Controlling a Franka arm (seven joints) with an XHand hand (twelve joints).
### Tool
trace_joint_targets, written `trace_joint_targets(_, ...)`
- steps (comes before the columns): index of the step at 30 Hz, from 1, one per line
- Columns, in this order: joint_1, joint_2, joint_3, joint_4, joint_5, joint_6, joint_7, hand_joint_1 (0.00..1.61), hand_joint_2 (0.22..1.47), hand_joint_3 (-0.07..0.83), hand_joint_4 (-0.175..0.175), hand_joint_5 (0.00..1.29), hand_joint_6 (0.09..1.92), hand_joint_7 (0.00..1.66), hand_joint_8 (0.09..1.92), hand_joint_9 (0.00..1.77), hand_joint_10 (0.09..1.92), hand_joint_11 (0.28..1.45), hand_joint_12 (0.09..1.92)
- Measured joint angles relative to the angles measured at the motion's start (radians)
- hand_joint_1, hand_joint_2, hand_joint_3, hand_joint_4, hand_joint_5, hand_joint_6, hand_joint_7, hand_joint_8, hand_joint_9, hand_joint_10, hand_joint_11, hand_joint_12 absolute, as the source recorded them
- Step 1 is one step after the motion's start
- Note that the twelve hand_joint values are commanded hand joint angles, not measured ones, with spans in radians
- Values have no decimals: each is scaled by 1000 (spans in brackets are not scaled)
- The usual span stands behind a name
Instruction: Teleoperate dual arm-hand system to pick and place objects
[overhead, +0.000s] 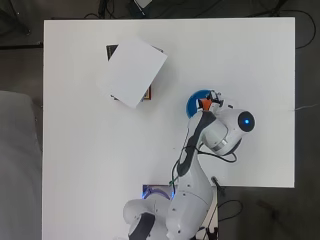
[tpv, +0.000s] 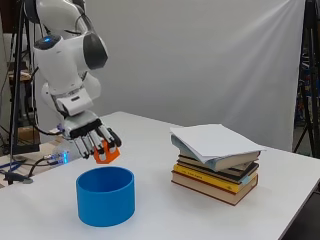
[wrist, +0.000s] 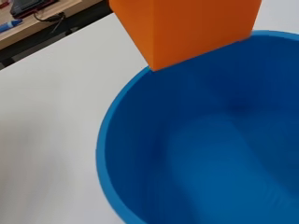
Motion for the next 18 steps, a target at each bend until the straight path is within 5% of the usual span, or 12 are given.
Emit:
trace_joint_targets(7,-14,110,-35,40,30,2,-55,917,1216,-1,175,765,1301,1033,1920,1324,1920,1013,1817)
trace_joint_targets(9,-16,132,-37,49,45,9,-82,570,1110,-6,23,429,586,584,816,718,890,622,760)
trace_joint_targets(11,-15,134,-34,56,39,8,-83,341,1059,-3,-39,272,166,369,223,449,266,477,208)
trace_joint_targets(13,7,114,-43,62,8,2,-57,217,1067,7,-39,198,87,302,87,377,87,438,87)
trace_joint_targets(18,287,60,-265,79,-57,-15,8,121,1075,5,2,152,87,299,87,376,87,416,87)
